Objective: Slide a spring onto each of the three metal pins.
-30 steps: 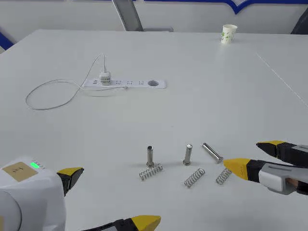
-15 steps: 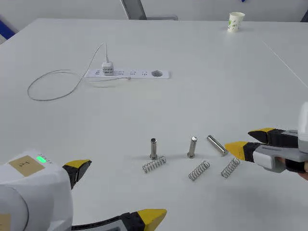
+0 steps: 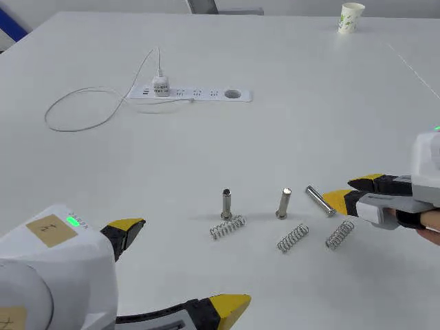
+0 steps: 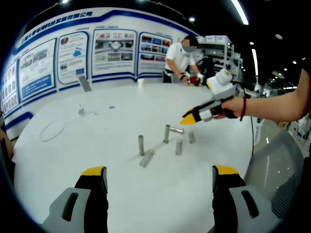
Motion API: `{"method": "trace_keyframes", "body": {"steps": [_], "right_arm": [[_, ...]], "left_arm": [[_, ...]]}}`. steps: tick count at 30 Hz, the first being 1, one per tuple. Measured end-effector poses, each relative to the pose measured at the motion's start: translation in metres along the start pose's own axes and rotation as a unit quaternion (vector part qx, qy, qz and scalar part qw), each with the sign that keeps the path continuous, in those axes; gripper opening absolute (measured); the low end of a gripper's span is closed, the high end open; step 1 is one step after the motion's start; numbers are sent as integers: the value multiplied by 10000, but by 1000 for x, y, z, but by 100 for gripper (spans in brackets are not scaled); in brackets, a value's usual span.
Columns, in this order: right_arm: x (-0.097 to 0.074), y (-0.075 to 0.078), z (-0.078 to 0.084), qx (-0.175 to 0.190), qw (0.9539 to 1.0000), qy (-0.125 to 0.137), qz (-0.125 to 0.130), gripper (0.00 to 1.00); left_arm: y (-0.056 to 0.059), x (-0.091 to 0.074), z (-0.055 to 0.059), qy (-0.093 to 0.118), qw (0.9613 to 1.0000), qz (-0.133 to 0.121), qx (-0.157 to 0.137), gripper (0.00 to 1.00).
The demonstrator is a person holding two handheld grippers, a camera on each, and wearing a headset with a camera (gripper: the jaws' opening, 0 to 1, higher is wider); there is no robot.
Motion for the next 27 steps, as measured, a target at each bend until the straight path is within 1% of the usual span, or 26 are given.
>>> {"method": "trace_keyframes", "body": {"steps": [3,6,10,14,21,27], "right_arm": [[6,1,-2,-36,10000,-50,6,30],[11,1,-3,-13,10000,-70,-42,28],[21,-1,-5,-83,9998,-152,-84,26],[29,0,-6,-35,9997,-203,-118,24],[40,2,-5,-13,9996,-286,-42,20],[48,3,-5,129,9993,-324,-116,17]], "left_arm": [[0,1,1,-7,10000,14,-14,90],[-1,2,3,-24,10000,13,-9,90],[-1,3,3,-32,10000,22,-26,90],[-1,5,3,-19,10000,30,-13,90],[-2,6,2,-29,10000,37,0,89],[-2,7,3,-76,10000,48,6,88]]}}
Point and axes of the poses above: the centre of the closed fingertips' face, and the gripper's own axes: x roughly forward along the fingers, y roughly to its right, z roughly out of its underside, the point moved 10 cm from there along -x, roughly backward along the fingers, and after that the axes turned 11 degrees about -y, right-handed, at the moved point
